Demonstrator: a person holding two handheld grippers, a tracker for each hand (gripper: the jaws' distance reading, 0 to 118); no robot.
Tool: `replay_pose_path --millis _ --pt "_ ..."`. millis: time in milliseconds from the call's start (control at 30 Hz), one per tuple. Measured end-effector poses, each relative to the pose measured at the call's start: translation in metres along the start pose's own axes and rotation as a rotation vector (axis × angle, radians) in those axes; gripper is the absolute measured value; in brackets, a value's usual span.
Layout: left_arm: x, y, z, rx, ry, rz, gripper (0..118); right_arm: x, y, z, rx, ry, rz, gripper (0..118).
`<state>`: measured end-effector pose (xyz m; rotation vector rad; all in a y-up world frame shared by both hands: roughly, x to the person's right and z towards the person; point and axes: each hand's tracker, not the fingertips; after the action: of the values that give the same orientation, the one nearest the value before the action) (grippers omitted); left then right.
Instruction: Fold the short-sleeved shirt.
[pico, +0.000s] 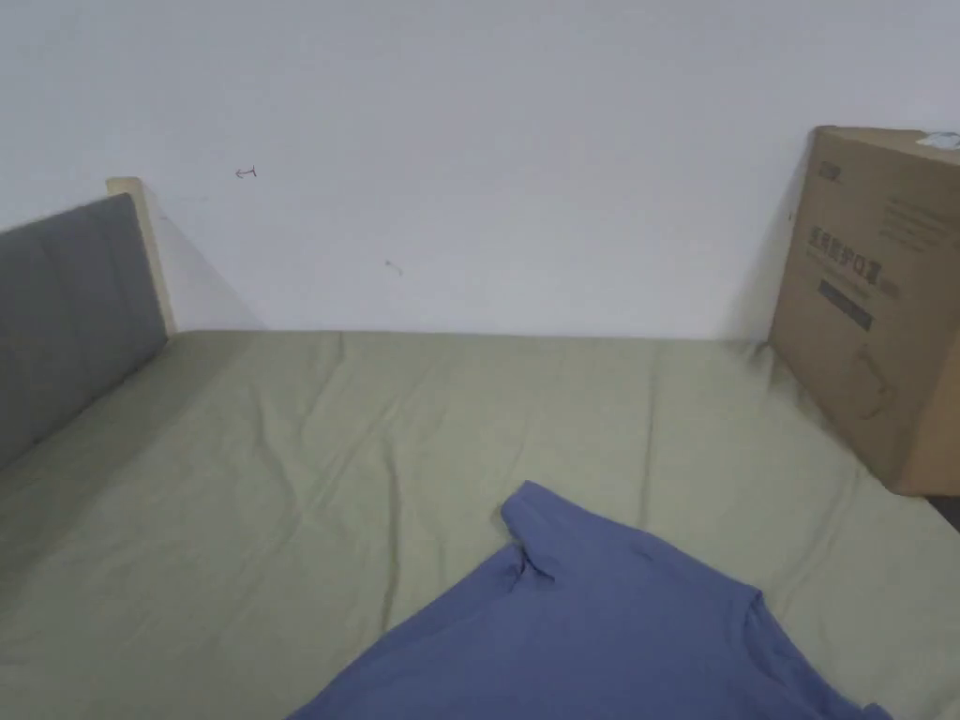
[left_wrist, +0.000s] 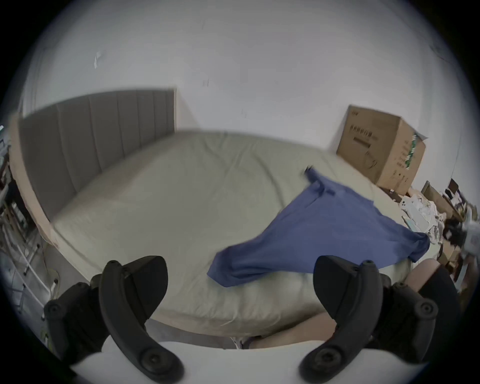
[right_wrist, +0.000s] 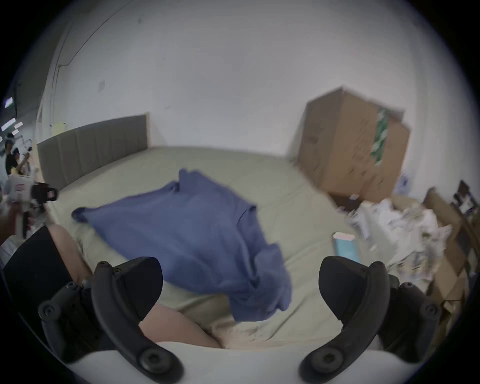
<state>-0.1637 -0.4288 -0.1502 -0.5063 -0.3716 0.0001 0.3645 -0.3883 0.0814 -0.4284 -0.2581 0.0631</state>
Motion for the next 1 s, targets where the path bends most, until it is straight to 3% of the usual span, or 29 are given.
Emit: replay_pose_path --millis 67,100,133,167,200,233,267,367,400,433,467,500,533,600,633,700,833,867,900,1000 --pt "0.01 -0.006 0.038 0.055 0.015 -0.015 104 -0.014 0.009 0.025 0.044 -0.01 -0.003 117" --pt "0.013 -0.01 0.051 0.066 0.003 -0.016 87 -0.02 0.012 0.035 0.048 0.01 -0.027 113" --pt "0.015 -0.013 0.06 0.062 -0.001 -0.014 47 -0.025 0.015 0.043 0.062 0.042 -0.067 95" --pt "0.018 -0.016 0.066 0.049 0.0 -0.011 14 -0.03 0.016 0.05 0.082 0.076 -0.103 60" --pt "0.024 -0.023 0.068 0.031 0.004 0.007 2 -0.034 0.018 0.054 0.089 0.104 -0.127 7" --pt "0.025 -0.026 0.067 0.016 0.011 0.021 2 -0.037 0.019 0.055 0.076 0.083 -0.118 0" --pt "0.024 -0.029 0.065 0.006 0.016 0.033 2 -0.038 0.018 0.048 0.061 0.038 -0.116 0" --pt "0.016 -0.029 0.035 -0.04 -0.018 0.037 2 -0.038 0.028 0.042 0.024 0.13 -0.088 0" --pt "0.014 -0.027 0.022 -0.052 0.017 0.024 3 -0.041 0.031 0.035 0.039 0.094 -0.052 0" --pt "0.008 -0.023 0.006 -0.071 0.017 0.02 15 -0.044 0.035 0.032 0.039 0.092 -0.012 0" --pt "0.004 -0.021 -0.014 -0.09 0.02 0.025 41 -0.045 0.039 0.029 0.032 0.115 0.01 0" --pt "-0.001 -0.018 -0.033 -0.112 0.05 0.028 41 -0.046 0.044 0.025 0.034 0.114 0.009 0" --pt "-0.007 -0.016 -0.051 -0.126 0.066 0.033 54 -0.051 0.045 0.022 0.036 0.114 0.012 0" --pt "-0.018 -0.016 -0.095 -0.225 0.083 0.064 108 -0.052 0.054 0.016 0.028 0.133 -0.007 0" --pt "-0.023 -0.016 -0.109 -0.241 0.113 0.081 117 -0.053 0.058 0.013 0.018 0.136 -0.02 0" --pt "-0.03 -0.019 -0.135 -0.293 0.139 0.095 106 -0.054 0.065 0.011 0.017 0.15 -0.04 0" --pt "-0.019 -0.029 -0.145 -0.319 0.151 0.091 51 -0.055 0.074 0.004 0.011 0.173 -0.032 0" --pt "-0.01 -0.029 -0.133 -0.248 0.133 0.042 13 -0.056 0.075 -0.001 0.002 0.173 -0.027 0" --pt "-0.003 -0.032 -0.13 -0.224 0.072 0.036 2 -0.055 0.076 -0.008 -0.008 0.175 -0.025 0" --pt "0.024 -0.041 -0.117 -0.225 0.061 -0.04 2 -0.054 0.076 -0.029 -0.063 0.206 -0.03 0"
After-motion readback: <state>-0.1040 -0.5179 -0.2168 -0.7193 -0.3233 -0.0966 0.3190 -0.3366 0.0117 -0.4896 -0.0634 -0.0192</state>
